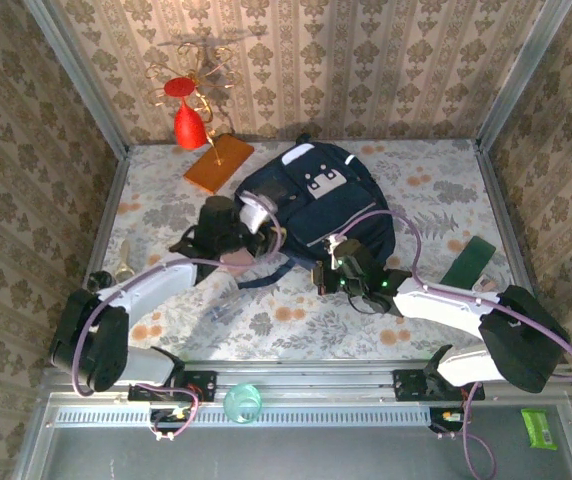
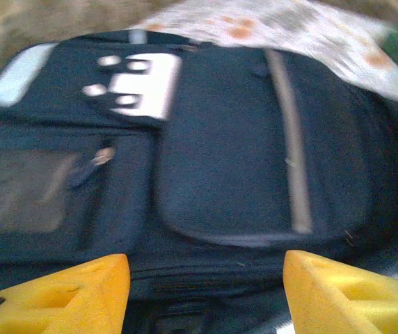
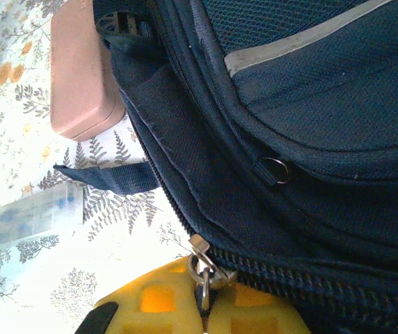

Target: Pack books, pencil case, and school supplies into a backpack

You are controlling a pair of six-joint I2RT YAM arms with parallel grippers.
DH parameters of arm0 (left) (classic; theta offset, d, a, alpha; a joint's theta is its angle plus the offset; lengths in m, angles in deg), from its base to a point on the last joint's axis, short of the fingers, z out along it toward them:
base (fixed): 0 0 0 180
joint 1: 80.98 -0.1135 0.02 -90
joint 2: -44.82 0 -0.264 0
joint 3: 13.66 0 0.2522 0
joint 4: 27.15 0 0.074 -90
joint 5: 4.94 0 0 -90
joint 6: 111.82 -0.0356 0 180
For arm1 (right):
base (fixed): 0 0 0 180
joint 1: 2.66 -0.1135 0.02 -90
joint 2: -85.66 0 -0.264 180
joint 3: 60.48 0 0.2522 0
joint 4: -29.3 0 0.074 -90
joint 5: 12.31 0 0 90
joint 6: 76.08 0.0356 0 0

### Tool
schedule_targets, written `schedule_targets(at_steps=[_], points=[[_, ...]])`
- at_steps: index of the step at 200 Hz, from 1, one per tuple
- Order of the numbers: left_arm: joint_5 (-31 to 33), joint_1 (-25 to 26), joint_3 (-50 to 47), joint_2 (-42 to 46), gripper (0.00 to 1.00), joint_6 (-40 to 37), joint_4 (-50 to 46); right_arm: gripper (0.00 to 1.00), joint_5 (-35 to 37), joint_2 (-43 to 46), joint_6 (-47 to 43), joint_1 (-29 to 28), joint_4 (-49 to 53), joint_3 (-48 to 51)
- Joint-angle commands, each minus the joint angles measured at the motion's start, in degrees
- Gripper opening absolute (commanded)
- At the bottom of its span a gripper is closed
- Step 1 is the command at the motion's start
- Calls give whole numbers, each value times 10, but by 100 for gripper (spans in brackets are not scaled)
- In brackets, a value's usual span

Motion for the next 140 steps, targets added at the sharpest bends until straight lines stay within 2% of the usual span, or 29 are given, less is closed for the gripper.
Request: schedule_targets(at_steps=[1,27,49,91,105,123,140], points=[[-39,24,-28,-3,61,-203,5,0,-28,4,-6,7,-13,-22],[-73,38,-45,-10,61,-295,8,0,-30,6,-3,12,-19,-17],[-62,58,-26,-37,64,-359,-26,0,-34,7,6,14,-28,-12],[-51,88,47,-109,57,-374,-83,0,-43,8,16,16,-38,-7],[-43,94,60,-125,50,-375,-86,0,-44,13,21,16,-35,-7],[-23,93,66,-139,33,-372,-83,0,-36,25,21,16,-16,-6],[-8,93,64,-137,19,-380,-85,0,1,45,25,18,31,-3]])
